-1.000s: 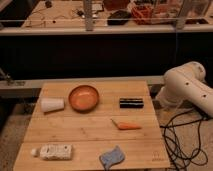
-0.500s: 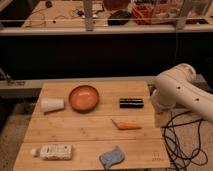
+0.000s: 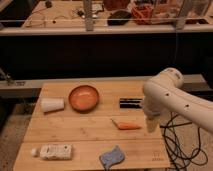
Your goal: Move the arm in a circular motion
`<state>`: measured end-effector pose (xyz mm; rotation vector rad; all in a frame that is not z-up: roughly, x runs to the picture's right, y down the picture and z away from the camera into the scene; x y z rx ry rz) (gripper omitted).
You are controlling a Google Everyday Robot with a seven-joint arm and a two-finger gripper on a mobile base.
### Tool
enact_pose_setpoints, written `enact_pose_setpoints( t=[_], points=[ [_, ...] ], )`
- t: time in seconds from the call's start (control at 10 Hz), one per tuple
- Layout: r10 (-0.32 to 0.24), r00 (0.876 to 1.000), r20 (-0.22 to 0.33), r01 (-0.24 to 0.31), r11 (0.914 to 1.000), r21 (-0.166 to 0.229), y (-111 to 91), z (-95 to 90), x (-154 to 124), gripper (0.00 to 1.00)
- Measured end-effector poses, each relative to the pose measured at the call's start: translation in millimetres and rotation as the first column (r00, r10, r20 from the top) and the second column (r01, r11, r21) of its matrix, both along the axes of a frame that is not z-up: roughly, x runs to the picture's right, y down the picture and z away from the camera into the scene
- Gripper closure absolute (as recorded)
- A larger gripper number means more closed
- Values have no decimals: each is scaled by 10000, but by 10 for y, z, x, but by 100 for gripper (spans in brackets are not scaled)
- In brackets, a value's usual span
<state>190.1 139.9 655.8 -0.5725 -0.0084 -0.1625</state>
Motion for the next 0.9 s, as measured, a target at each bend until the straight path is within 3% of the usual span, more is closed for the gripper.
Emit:
enact_pose_setpoints(
  t=[0.3, 0.6, 0.9],
  points=[
    [-433, 9989, 192, 433, 9991, -4, 57, -33, -155, 20],
    [-891, 9949, 471, 891, 9960, 26, 89, -28, -654, 20],
    [-1257, 9903, 592, 1259, 9920, 6, 94, -17, -842, 20]
  ],
)
